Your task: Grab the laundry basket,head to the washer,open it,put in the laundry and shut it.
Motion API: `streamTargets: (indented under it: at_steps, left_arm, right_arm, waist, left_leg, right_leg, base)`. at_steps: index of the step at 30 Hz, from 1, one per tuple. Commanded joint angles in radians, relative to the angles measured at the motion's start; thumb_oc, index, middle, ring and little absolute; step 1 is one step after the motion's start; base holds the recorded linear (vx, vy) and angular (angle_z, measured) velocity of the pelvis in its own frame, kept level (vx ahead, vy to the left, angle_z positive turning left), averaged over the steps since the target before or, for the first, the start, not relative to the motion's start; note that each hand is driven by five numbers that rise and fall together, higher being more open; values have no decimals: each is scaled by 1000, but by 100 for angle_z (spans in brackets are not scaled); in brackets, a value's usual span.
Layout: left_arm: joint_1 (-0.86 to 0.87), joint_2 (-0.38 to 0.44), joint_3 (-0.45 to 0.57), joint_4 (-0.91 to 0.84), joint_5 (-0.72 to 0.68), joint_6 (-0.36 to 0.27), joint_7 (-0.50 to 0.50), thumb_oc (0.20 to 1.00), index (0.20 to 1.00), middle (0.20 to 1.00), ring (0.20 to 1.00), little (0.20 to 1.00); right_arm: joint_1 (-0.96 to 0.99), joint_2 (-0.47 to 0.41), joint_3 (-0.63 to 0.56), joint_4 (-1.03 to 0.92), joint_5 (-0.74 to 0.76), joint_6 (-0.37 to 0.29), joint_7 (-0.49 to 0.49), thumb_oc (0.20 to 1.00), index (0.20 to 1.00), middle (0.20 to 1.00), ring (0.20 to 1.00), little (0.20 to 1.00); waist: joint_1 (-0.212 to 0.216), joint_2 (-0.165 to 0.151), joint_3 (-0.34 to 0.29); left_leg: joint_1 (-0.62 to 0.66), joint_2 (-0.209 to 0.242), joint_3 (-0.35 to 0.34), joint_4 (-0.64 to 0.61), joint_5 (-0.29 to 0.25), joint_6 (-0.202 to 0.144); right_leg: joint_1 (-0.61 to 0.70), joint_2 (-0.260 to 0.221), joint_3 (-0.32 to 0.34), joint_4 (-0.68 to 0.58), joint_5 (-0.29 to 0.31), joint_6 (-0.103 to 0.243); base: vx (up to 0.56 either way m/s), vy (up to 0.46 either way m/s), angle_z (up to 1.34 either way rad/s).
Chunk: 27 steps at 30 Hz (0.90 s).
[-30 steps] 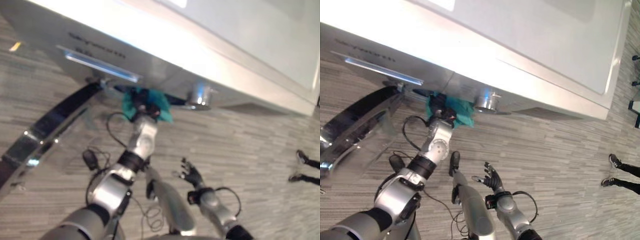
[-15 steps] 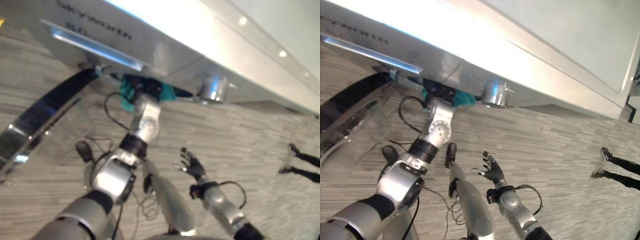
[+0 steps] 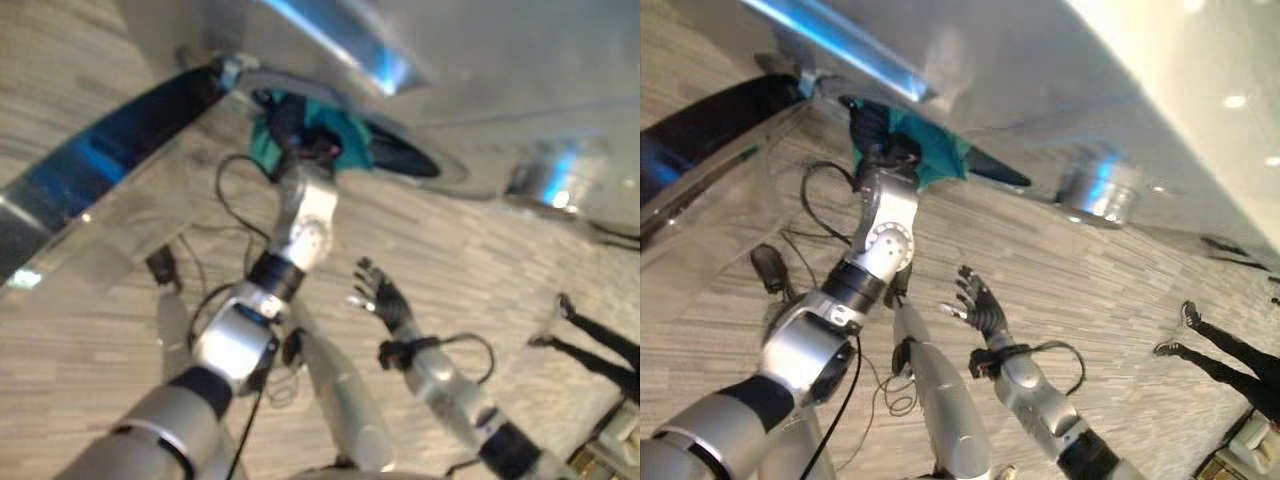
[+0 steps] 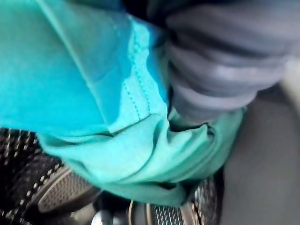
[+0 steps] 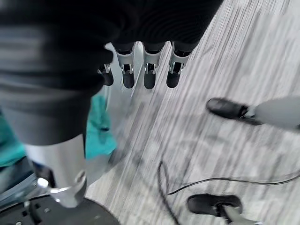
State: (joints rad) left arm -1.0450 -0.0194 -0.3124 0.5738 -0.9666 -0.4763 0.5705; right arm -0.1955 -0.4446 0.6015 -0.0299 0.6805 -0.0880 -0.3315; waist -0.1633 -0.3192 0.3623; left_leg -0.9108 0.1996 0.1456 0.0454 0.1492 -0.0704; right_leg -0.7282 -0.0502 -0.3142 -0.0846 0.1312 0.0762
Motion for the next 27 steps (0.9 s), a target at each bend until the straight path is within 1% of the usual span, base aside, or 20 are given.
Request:
streamTargets:
  at_steps: [1, 2, 3, 4, 5, 6, 7, 8, 11, 12, 18, 20, 22, 23, 24, 27]
  left_arm:
    - [-63, -52, -38, -10, -9, -44, 11, 200, 200, 200, 200, 200]
    - [-67, -57, -47, -5, -17, -42, 10, 200, 200, 200, 200, 200]
    - [-82, -63, -54, 2, -30, -40, 8, 200, 200, 200, 200, 200]
    - [-91, -64, -54, 10, -36, -37, 9, 200, 200, 200, 200, 200]
    - [-95, -64, -53, 12, -38, -37, 7, 200, 200, 200, 200, 200]
    - [-97, -59, -42, 7, -38, -45, 7, 200, 200, 200, 200, 200]
    - [-138, -44, -29, 16, -31, -54, 16, 200, 200, 200, 200, 200]
    - [-169, -33, -22, 30, -34, -57, 17, 200, 200, 200, 200, 200]
    - [-204, -11, -4, 50, -37, -56, 20, 200, 200, 200, 200, 200]
    - [-230, 1, 9, 71, -43, -56, 22, 200, 200, 200, 200, 200]
    - [-270, -9, 18, 83, -64, -67, 27, 200, 200, 200, 200, 200]
    - [-297, -21, 11, 91, -63, -67, 31, 200, 200, 200, 200, 200]
    - [-306, -28, 13, 97, -62, -68, 33, 200, 200, 200, 200, 200]
    - [-323, -33, 8, 113, -57, -63, 36, 200, 200, 200, 200, 200]
    - [-325, -33, 9, 114, -57, -63, 36, 200, 200, 200, 200, 200]
    - [-378, -25, 3, 139, -59, -51, 31, 200, 200, 200, 200, 200]
  right_arm:
    - [-24, -23, -43, -92, 66, -51, -50, 1000, 1000, 1000, 1000, 1000]
    - [-51, -26, -40, -101, 71, -56, -60, 1000, 1000, 1000, 1000, 1000]
    - [-93, -25, -35, -113, 85, -65, -87, 1000, 1000, 1000, 1000, 1000]
    - [-115, -21, -34, -117, 94, -68, -101, 1000, 1000, 1000, 1000, 1000]
    - [-118, -22, -34, -117, 94, -68, -102, 1000, 1000, 1000, 1000, 1000]
    - [-80, -21, -36, -104, 88, -83, -84, 1000, 1000, 1000, 1000, 1000]
    - [-63, -34, -50, -101, 72, -64, -67, 1000, 1000, 1000, 1000, 1000]
    - [-62, -47, -56, -96, 68, -60, -59, 1000, 1000, 1000, 1000, 1000]
    - [-60, -65, -71, -108, 66, -63, -50, 1000, 1000, 1000, 1000, 1000]
    - [-56, -81, -75, -123, 70, -66, -50, 1000, 1000, 1000, 1000, 1000]
    - [-55, -112, -81, -145, 65, -59, -47, 1000, 1000, 1000, 1000, 1000]
    - [-58, -120, -82, -154, 58, -58, -49, 1000, 1000, 1000, 1000, 1000]
    - [-61, -124, -82, -159, 55, -58, -50, 1000, 1000, 1000, 1000, 1000]
    - [-64, -124, -78, -154, 54, -57, -46, 1000, 1000, 1000, 1000, 1000]
    - [-65, -124, -78, -153, 54, -57, -46, 1000, 1000, 1000, 1000, 1000]
    - [-27, -127, -82, -146, 77, -61, -29, 1000, 1000, 1000, 1000, 1000]
  waist:
    - [1, -34, 34]
    - [6, -25, 34]
    - [13, -6, 34]
    - [19, 3, 32]
    - [17, 5, 31]
    - [14, 14, 31]
    - [3, 19, 24]
    - [-3, 26, 17]
    - [-8, 38, 9]
    - [-12, 48, 0]
    - [-20, 61, -13]
    - [-33, 60, -23]
    - [-36, 60, -26]
    - [-47, 60, -32]
    - [-47, 60, -31]
    - [-68, 53, -39]
  left_leg:
    - [28, -35, -54, 118, -200, 44]
    - [21, -35, -60, 125, -203, 44]
    - [3, -35, -63, 135, -207, 43]
    - [-3, -33, -63, 139, -208, 43]
    - [-8, -33, -64, 142, -209, 43]
    - [-15, -30, -63, 148, -211, 44]
    - [-32, -28, -62, 161, -217, 46]
    - [-49, -28, -66, 172, -222, 48]
    - [-70, -28, -72, 181, -228, 52]
    - [-79, -28, -74, 178, -227, 53]
    - [-87, -31, -69, 159, -224, 53]
    - [-86, -30, -66, 151, -222, 51]
    - [-86, -30, -64, 147, -220, 50]
    - [-79, -26, -60, 141, -219, 49]
    - [-79, -26, -59, 140, -218, 48]
    - [-73, -20, -53, 138, -221, 46]
  right_leg:
    - [8, 26, -16, 108, -121, 25]
    - [-8, 24, -16, 127, -131, 25]
    - [-43, 19, -18, 164, -146, 26]
    - [-57, 17, -19, 177, -154, 27]
    - [-62, 16, -20, 181, -156, 26]
    - [-79, 10, -19, 202, -164, 29]
    - [-109, 5, -19, 233, -170, 32]
    - [-130, 0, -23, 251, -176, 33]
    - [-160, -8, -23, 276, -188, 31]
    - [-176, -13, -23, 284, -191, 31]
    - [-202, -15, -24, 286, -195, 30]
    - [-204, -12, -24, 279, -192, 29]
    - [-205, -10, -22, 277, -191, 29]
    - [-206, -6, -18, 275, -188, 28]
    - [-206, -6, -17, 274, -188, 28]
    - [-206, 0, -15, 272, -187, 28]
  base:
    - [7, -39, 6]
    - [11, -5, 9]
    - [14, -8, 8]
    - [9, 5, 5]
    - [0, 0, 0]
    - [-18, 66, 2]
    - [-20, 72, 0]
    - [-14, 47, -1]
    - [4, 16, -5]
    - [7, -4, -3]
    - [3, -4, 1]
    - [0, 0, 0]
    - [0, 0, 0]
    - [0, 0, 0]
    - [0, 0, 0]
    - [0, 0, 0]
